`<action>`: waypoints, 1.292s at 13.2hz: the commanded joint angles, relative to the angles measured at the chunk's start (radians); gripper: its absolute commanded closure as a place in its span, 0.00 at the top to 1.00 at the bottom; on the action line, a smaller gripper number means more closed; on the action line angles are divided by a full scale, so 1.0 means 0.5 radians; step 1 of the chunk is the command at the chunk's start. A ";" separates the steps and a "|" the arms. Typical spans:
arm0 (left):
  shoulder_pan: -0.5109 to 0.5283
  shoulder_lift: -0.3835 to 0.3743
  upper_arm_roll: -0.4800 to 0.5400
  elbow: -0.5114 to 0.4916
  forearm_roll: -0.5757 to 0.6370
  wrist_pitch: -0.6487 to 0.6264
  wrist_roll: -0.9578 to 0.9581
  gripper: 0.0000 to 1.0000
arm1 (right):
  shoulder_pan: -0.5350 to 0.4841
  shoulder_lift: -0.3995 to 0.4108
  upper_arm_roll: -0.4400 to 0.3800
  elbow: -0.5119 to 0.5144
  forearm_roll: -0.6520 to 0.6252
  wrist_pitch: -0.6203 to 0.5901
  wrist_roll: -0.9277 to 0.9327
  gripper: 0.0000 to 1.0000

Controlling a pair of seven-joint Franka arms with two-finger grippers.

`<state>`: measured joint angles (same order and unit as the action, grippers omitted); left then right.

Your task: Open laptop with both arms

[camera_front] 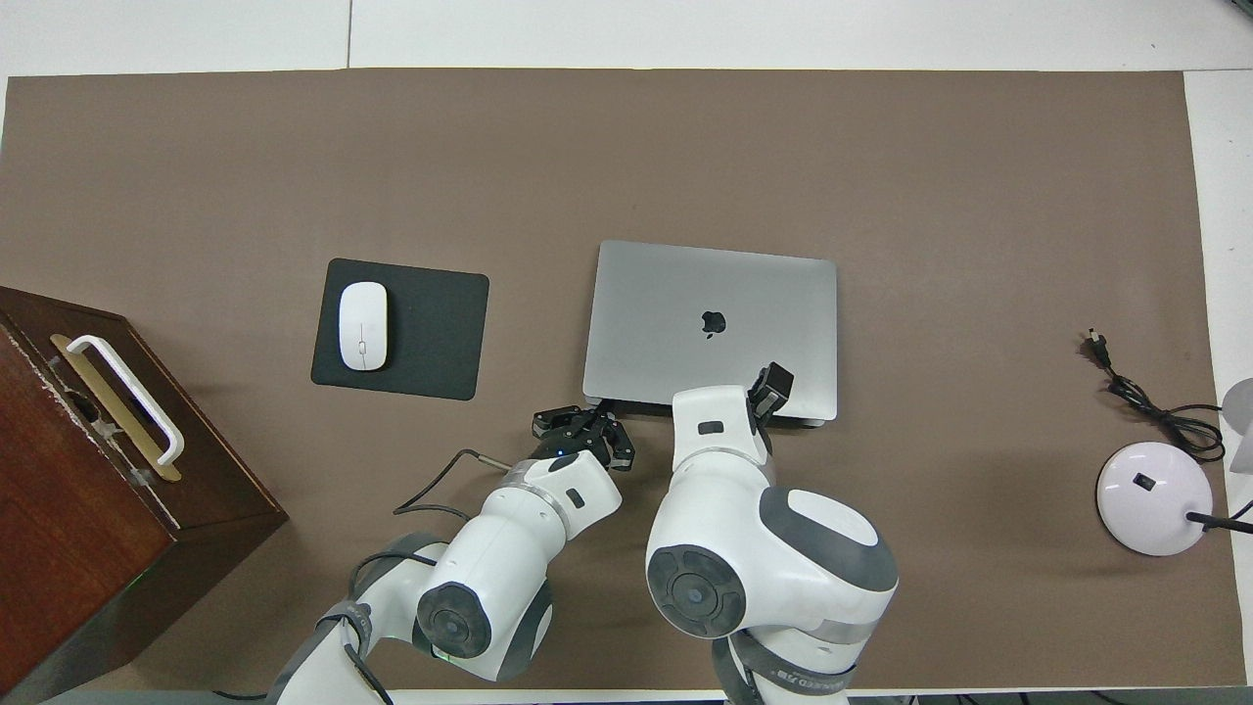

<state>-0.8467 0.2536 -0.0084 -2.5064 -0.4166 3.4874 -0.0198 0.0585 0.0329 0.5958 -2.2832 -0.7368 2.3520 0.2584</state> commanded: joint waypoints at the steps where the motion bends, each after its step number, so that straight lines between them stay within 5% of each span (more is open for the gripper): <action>1: -0.012 -0.019 0.026 -0.037 -0.038 0.036 0.055 0.00 | -0.022 0.005 0.017 -0.002 -0.063 0.036 0.048 1.00; 17: -0.003 -0.081 0.023 -0.062 -0.075 0.033 0.055 0.00 | -0.022 0.008 0.017 0.001 -0.063 0.039 0.045 1.00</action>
<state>-0.8462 0.2395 0.0012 -2.5212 -0.4211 3.4971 -0.0187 0.0585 0.0329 0.5958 -2.2820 -0.7369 2.3530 0.2584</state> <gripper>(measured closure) 0.991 0.000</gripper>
